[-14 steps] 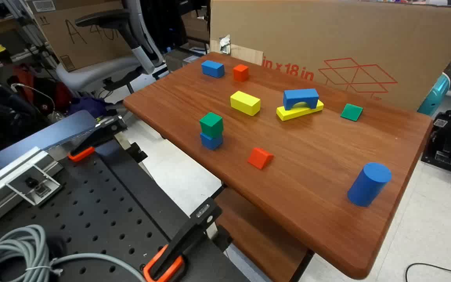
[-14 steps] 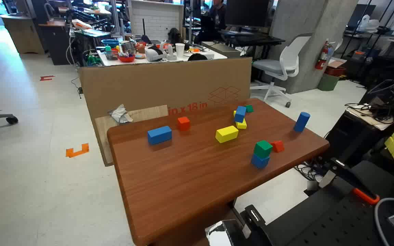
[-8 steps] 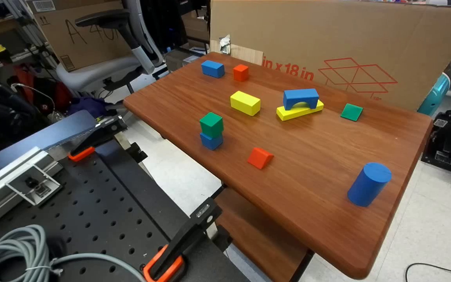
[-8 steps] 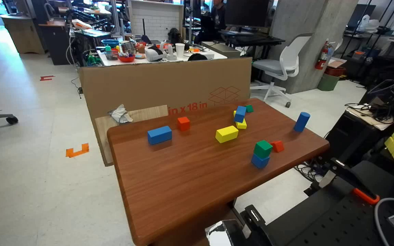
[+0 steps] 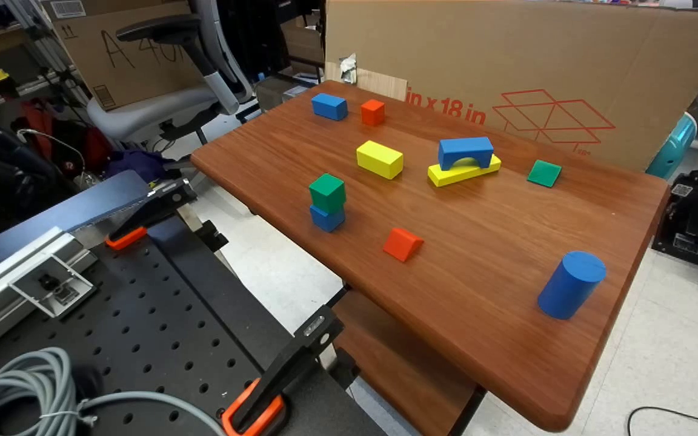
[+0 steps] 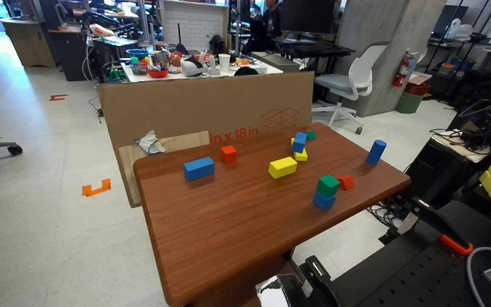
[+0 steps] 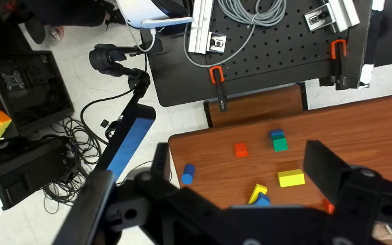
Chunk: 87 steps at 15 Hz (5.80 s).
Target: Move the yellow block forward
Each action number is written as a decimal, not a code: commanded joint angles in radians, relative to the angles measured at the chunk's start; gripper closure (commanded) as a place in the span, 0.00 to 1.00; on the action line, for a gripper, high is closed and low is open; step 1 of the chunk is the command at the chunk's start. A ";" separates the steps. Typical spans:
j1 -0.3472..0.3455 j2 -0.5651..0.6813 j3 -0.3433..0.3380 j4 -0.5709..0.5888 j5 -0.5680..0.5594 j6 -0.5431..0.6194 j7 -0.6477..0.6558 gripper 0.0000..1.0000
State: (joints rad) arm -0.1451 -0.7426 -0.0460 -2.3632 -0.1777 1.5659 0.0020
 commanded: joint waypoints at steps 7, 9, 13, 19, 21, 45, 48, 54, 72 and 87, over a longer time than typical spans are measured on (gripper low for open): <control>0.039 -0.008 -0.008 -0.075 0.000 0.065 0.007 0.00; 0.055 -0.011 -0.008 -0.132 0.011 0.133 0.007 0.00; 0.085 0.000 -0.013 -0.273 0.064 0.355 0.021 0.00; 0.133 0.146 -0.006 -0.390 0.197 0.724 0.005 0.00; 0.156 0.214 0.004 -0.422 0.224 0.848 0.002 0.00; 0.155 1.075 0.086 -0.031 0.320 1.153 -0.167 0.00; 0.144 1.138 0.093 0.018 0.316 1.163 -0.167 0.00; 0.150 1.239 0.094 0.113 0.282 1.160 -0.148 0.00; 0.189 1.389 0.055 0.286 0.133 1.157 -0.095 0.00; 0.199 1.419 0.058 0.339 0.083 1.152 -0.124 0.33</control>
State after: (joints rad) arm 0.0636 0.6608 -0.0008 -2.0460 -0.0793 2.7281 -0.1144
